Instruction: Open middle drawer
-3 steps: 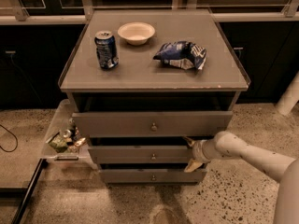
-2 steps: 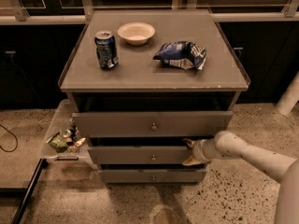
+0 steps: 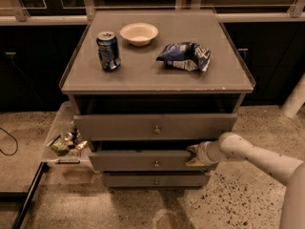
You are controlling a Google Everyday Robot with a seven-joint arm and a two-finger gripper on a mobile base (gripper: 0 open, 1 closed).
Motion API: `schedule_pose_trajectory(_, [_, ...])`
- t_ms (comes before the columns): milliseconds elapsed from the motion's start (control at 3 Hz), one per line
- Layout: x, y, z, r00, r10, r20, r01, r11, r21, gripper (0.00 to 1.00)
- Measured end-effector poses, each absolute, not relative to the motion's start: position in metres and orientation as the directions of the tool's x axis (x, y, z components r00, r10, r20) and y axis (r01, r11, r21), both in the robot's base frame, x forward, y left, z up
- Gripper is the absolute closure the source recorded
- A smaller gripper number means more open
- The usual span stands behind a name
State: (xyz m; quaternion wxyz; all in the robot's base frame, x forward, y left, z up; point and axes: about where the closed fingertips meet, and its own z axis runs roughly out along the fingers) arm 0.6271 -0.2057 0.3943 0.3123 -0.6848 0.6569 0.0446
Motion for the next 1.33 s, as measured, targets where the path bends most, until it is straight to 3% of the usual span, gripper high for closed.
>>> schedule_pose_trajectory(667, [0.631, -0.203, 0.394, 0.129, -0.868, -0.48, -0.933, 0.058, -0.356, 0.15])
schedule_pose_trajectory(1000, [0.607, -0.206, 0.387, 0.119, -0.847, -0.518, -0.942, 0.069, -0.329, 0.19])
schedule_pose_trajectory(1333, [0.602, -0.207, 0.389, 0.121, -0.842, -0.525, -0.942, 0.069, -0.329, 0.41])
